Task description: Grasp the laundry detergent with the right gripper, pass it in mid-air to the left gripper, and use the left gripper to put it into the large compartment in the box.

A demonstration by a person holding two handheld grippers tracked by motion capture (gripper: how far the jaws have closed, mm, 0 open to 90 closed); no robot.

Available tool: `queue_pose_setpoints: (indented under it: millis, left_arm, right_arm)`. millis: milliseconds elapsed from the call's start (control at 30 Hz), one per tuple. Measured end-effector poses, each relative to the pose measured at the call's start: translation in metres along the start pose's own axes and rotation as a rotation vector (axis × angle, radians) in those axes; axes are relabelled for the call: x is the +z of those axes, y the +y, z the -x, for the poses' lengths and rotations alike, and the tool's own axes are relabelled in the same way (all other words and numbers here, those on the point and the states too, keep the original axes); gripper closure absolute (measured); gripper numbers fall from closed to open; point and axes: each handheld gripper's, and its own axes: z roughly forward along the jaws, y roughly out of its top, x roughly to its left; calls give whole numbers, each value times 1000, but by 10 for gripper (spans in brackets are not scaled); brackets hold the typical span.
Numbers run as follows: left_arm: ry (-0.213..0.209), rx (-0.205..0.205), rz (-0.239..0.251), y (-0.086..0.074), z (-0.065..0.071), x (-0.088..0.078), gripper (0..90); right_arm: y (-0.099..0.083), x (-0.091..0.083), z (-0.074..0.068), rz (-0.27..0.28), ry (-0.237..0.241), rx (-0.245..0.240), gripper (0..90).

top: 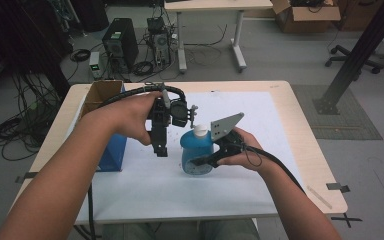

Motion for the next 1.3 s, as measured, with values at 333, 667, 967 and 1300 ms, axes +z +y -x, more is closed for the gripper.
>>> queue_pose_setpoints:
  millis: [333, 667, 967, 1300]
  left_arm:
    - [0, 8, 1, 3, 3, 0, 2]
    - [-2, 8, 7, 2, 4, 0, 2]
    - [-6, 16, 12, 6, 5, 1, 2]
    - [-9, 15, 15, 6, 6, 4, 2]
  right_arm:
    - [15, 15, -2, 0, 11, -16, 458]
    - [20, 27, -3, -9, 13, -10, 458]
    - [25, 33, -4, 3, 15, -7, 457]
    - [25, 37, -5, 21, 9, 10, 456]
